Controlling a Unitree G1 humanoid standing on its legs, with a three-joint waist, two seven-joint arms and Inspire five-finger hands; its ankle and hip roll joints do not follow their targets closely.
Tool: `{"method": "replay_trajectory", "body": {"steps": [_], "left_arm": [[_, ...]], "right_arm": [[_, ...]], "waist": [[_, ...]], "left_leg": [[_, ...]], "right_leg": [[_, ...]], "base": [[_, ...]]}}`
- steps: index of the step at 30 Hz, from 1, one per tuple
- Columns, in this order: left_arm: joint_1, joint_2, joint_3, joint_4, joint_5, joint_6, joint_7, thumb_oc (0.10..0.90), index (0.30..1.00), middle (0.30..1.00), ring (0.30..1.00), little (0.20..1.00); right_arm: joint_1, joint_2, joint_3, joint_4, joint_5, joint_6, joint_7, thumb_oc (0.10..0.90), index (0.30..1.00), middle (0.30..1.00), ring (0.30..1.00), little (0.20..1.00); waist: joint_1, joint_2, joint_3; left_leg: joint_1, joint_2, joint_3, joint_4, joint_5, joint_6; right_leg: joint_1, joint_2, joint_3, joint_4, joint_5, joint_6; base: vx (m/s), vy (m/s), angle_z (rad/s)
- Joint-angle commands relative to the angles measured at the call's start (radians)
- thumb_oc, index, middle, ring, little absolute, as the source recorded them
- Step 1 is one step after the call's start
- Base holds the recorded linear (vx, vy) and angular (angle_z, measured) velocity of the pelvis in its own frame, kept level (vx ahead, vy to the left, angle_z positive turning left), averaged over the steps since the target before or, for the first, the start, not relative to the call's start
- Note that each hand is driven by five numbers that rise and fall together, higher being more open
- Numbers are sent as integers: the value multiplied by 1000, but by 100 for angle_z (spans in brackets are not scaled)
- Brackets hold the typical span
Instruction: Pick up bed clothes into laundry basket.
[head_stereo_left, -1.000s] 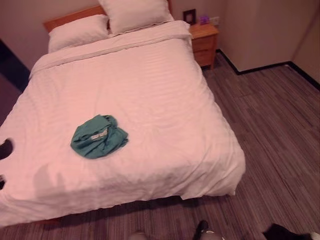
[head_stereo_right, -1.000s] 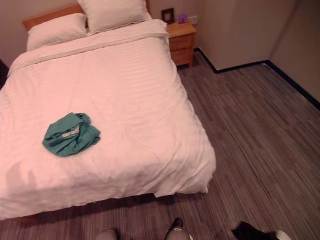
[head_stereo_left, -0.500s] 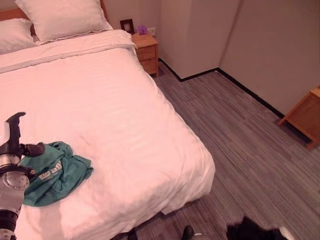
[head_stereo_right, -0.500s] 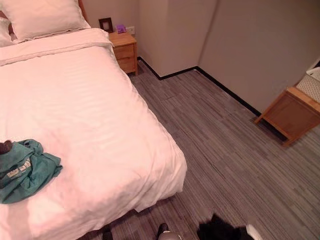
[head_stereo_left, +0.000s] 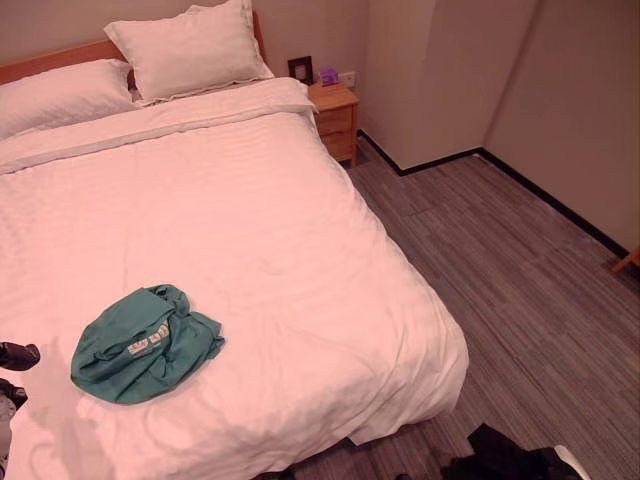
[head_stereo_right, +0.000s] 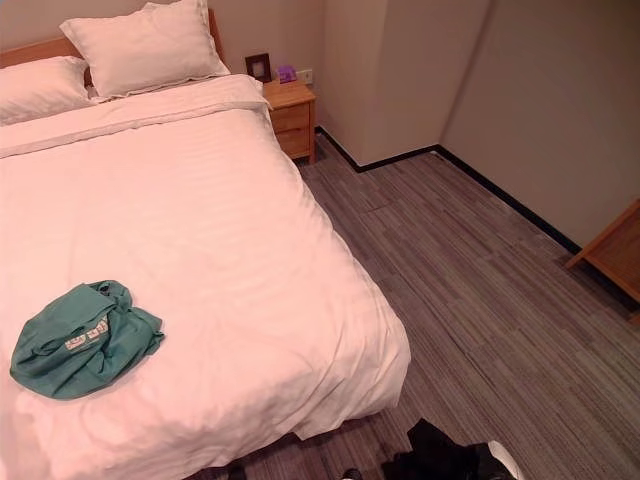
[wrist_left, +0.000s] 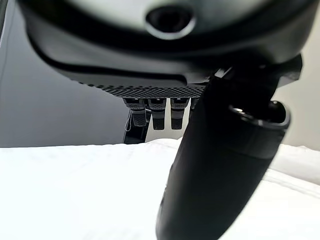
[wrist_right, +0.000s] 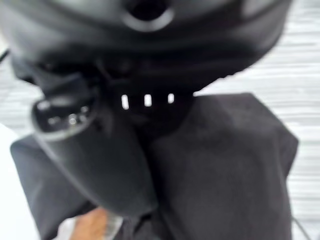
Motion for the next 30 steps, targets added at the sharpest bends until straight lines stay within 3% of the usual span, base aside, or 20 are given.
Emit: {"method": "replay_trajectory", "body": {"steps": [1, 5, 8, 13, 14, 15, 16, 18, 21, 26, 27, 28, 29, 30], "left_arm": [[-126, 113, 36, -61, -24, -63, 21, 800, 900, 900, 900, 900], [-199, 109, -41, -6, -46, -87, 20, 800, 900, 900, 900, 900], [-320, 118, -133, 70, -98, -103, 19, 800, 900, 900, 900, 900], [-397, 74, -205, 199, -126, -85, 1, 800, 900, 900, 900, 900], [-411, 48, -219, 241, -148, -80, -15, 747, 820, 820, 820, 820], [-415, 19, -229, 289, -174, -73, -38, 747, 820, 820, 820, 820], [-420, 18, -232, 294, -176, -75, -38, 400, 300, 300, 300, 300], [-412, -62, -261, 355, -225, -71, -86, 400, 300, 300, 300, 300], [-395, -103, -266, 351, -250, -72, -100, 400, 300, 300, 300, 300], [-208, -147, -187, -20, -303, -109, -97, 400, 300, 300, 300, 300], [-203, -148, -183, -25, -302, -106, -98, 400, 300, 300, 300, 300], [-169, -154, -164, -122, -316, -124, -96, 400, 300, 300, 300, 300], [-117, -165, -129, -252, -332, -152, -90, 400, 300, 300, 300, 300], [-111, -145, -118, -318, -333, -163, -89, 400, 300, 300, 300, 300]], "right_arm": [[-34, -87, -22, -29, 11, -14, -25, 400, 300, 300, 300, 300], [-38, -105, -10, -36, 3, -26, -34, 400, 300, 300, 300, 300], [-67, -121, 6, -45, 3, -35, -58, 400, 300, 300, 300, 300], [-103, -127, 30, -23, 11, -32, -65, 400, 300, 300, 300, 300], [-115, -132, 34, -12, 17, -29, -63, 400, 300, 300, 300, 300], [-126, -139, 40, -1, 23, -27, -58, 400, 300, 300, 300, 300], [-127, -140, 40, 1, 23, -28, -58, 400, 300, 300, 300, 300], [-156, -141, 56, 29, 23, -22, -56, 400, 300, 300, 300, 300], [-170, -169, 49, 36, 21, -23, -56, 400, 300, 300, 300, 300], [-115, -282, -67, -208, -16, -43, -68, 400, 300, 300, 300, 300], [-112, -283, -68, -212, -17, -41, -67, 400, 300, 300, 300, 300], [-113, -307, -80, -274, -30, -47, -68, 400, 300, 300, 300, 300], [-146, -352, -65, -350, -57, -54, -60, 400, 300, 300, 300, 300], [-176, -396, -62, -393, -66, -59, -53, 400, 300, 300, 300, 300]], "waist": [[-29, -86, 22], [-42, -94, 40], [-59, -111, 81], [-69, -124, 106], [-69, -127, 110], [-71, -128, 113], [-70, -127, 114], [-70, -120, 114], [-72, -112, 111], [-71, -93, 98], [-72, -93, 97], [-62, -97, 102], [-44, -111, 113], [-35, -112, 116]], "left_leg": [[13, 85, 24, 8, -20, -77], [-13, 90, 27, 6, -9, -79], [-83, 99, 25, 6, 11, -82], [-134, 105, 29, 9, 28, -81], [-138, 105, 30, 9, 30, -80], [-138, 104, 30, 9, 31, -80], [-137, 104, 30, 9, 31, -80], [-131, 102, 32, 9, 28, -78], [-117, 101, 36, 7, 24, -79], [-65, 90, 17, 25, -6, -67], [-67, 89, 16, 24, -2, -66], [-63, 79, -23, 64, -36, -63], [-76, 33, -140, 211, -134, -74], [-61, 19, -201, 268, -153, -86]], "right_leg": [[56, -69, 33, -138, 49, 110], [26, -64, 34, -140, 57, 110], [-53, -59, 43, -141, 81, 114], [-116, -59, 58, -141, 96, 116], [-120, -60, 60, -141, 97, 116], [-123, -60, 63, -141, 96, 115], [-123, -60, 63, -141, 96, 115], [-118, -62, 68, -141, 92, 111], [-109, -60, 73, -141, 85, 108], [-53, -48, 89, -141, 57, 94], [-56, -49, 89, -141, 60, 94], [-44, -45, 101, -140, 56, 86], [-37, -49, 121, -122, 57, 67], [-42, -51, 133, -105, 57, 59]], "base": [[-38, 4, 0], [-49, -3, 2], [-151, -22, -2], [-91, -6, -11], [-25, -1, -4], [-24, -1, -4], [-11, 15, -13], [15, 32, -18], [7, 9, -2], [-5, 33, -2], [-42, 32, -6], [-157, 22, -22], [-243, 76, -32], [-305, 140, -46]]}}
